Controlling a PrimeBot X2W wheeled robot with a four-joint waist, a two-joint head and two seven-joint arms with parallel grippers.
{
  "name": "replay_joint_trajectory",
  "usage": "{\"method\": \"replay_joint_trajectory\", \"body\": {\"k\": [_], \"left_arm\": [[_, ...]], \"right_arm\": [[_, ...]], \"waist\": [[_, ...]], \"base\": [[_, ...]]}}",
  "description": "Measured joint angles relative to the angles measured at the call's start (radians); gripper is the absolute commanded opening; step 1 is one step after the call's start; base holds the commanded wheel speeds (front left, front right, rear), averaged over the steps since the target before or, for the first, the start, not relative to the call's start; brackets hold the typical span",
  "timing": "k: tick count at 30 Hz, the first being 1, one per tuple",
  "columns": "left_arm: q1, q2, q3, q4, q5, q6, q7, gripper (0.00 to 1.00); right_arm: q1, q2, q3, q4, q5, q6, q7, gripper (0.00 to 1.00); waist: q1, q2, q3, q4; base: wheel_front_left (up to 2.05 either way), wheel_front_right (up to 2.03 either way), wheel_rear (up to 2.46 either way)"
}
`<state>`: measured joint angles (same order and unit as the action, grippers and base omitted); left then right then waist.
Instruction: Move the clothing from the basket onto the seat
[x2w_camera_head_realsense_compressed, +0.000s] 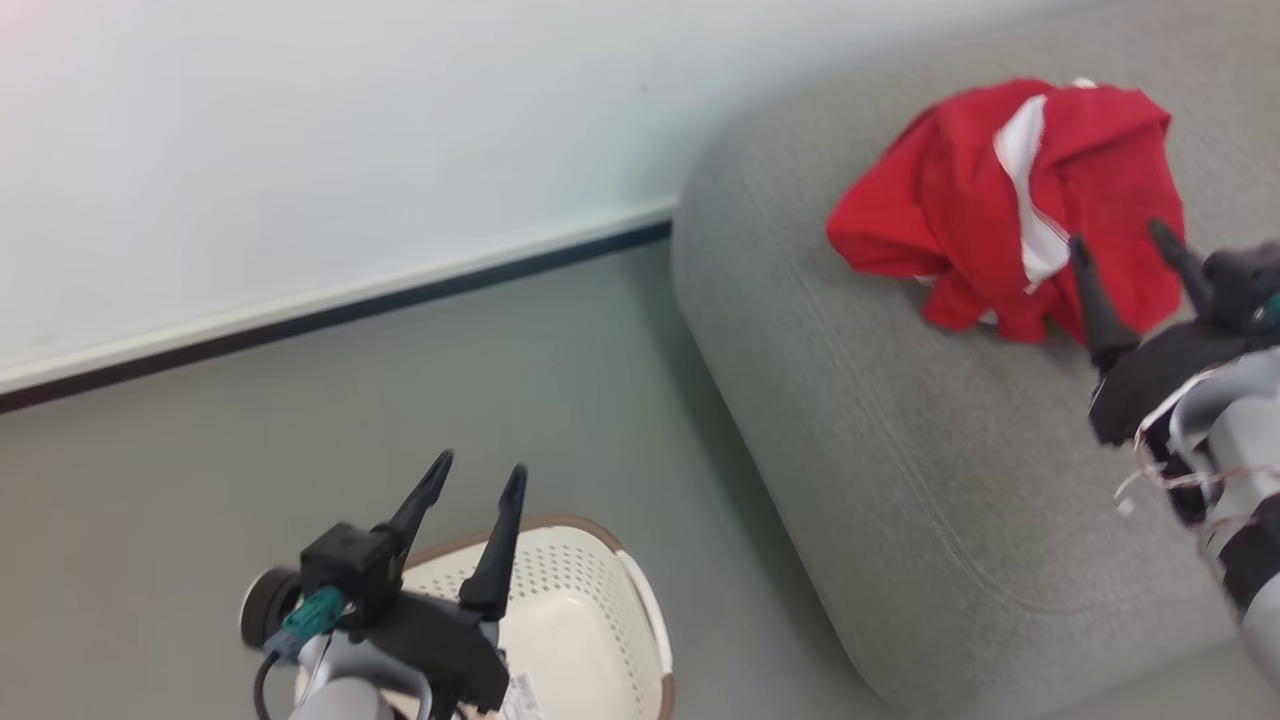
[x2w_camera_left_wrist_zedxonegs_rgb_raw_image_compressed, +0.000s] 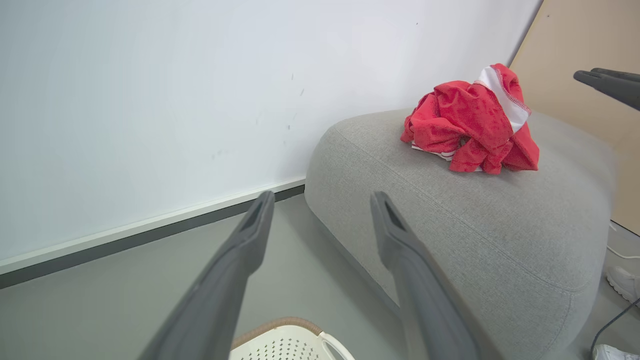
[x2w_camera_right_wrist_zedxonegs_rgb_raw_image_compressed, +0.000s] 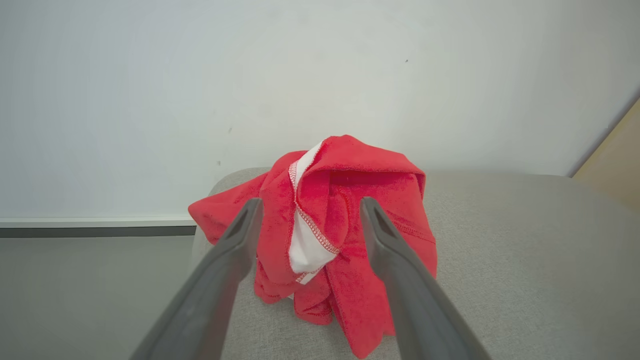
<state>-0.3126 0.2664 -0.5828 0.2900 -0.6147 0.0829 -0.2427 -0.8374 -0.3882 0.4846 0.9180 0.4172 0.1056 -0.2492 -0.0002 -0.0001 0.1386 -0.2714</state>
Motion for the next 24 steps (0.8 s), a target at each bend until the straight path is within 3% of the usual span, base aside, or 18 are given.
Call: {"method": "replay_joint_trajectory", "body": {"k": [10, 24], "left_arm": [[0.133, 0.016, 0.081, 0.016, -0.019, 0.023, -0.006, 1.0], [0.3, 0.053, 0.22, -0.046, -0.016, 0.041, -0.007, 1.0]], "right_arm": [[0.183, 0.049, -0.014, -0.118, 0.024, -0.016, 0.0, 1.0], [0.481, 0.121, -0.021, -0.377, 0.029, -0.121, 0.0, 1.0]], "waist": [[0.0, -0.0001, -0.112, 0.108], [0.0, 0.0, -0.232, 0.209]], "base": [[0.0, 0.0, 0.0], [0.0, 0.0, 0.0]]}}
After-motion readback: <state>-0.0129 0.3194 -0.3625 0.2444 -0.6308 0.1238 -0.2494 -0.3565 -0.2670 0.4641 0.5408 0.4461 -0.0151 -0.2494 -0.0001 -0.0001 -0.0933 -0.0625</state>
